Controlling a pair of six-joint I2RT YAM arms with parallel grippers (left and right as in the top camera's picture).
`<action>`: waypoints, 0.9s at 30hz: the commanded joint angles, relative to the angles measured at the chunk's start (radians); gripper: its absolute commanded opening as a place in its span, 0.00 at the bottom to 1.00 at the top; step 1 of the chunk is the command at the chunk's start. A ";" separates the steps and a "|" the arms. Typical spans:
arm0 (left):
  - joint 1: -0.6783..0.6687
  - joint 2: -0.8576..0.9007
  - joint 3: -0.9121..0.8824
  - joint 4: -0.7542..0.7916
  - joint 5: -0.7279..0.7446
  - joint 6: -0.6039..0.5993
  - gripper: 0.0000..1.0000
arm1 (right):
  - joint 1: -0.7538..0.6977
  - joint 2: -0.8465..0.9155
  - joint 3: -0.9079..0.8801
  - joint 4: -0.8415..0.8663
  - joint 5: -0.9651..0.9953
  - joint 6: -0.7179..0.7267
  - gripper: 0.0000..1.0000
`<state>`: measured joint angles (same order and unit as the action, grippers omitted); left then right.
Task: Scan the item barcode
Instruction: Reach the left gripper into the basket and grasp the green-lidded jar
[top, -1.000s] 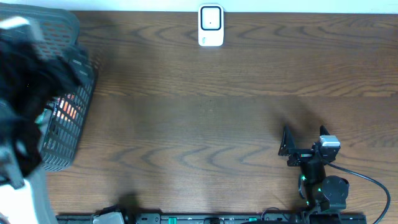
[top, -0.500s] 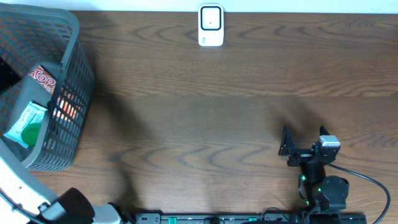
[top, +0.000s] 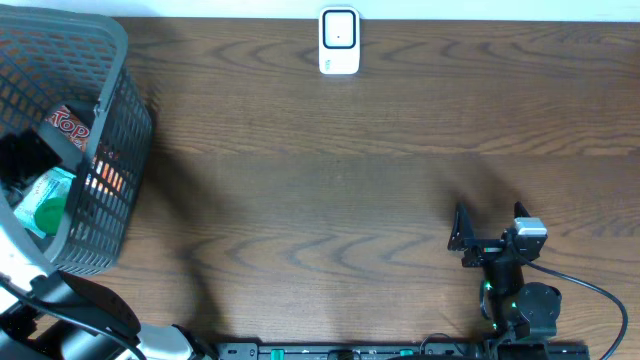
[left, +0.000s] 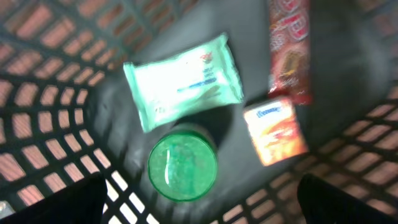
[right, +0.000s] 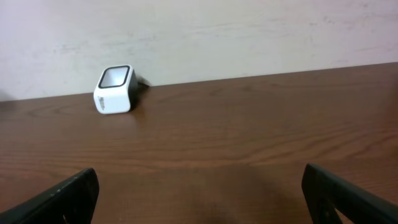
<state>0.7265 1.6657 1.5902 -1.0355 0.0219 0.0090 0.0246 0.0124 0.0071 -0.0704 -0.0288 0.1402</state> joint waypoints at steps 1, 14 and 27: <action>0.035 0.001 -0.089 0.047 -0.019 0.017 0.98 | 0.008 -0.005 -0.002 -0.003 0.005 0.001 0.99; 0.061 0.001 -0.256 0.179 -0.004 0.016 0.98 | 0.008 -0.005 -0.002 -0.003 0.005 0.001 0.99; 0.061 0.041 -0.346 0.277 -0.004 -0.026 0.98 | 0.008 -0.005 -0.002 -0.003 0.005 0.001 0.99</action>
<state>0.7860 1.6699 1.2510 -0.7643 0.0200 -0.0032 0.0246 0.0124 0.0071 -0.0704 -0.0288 0.1402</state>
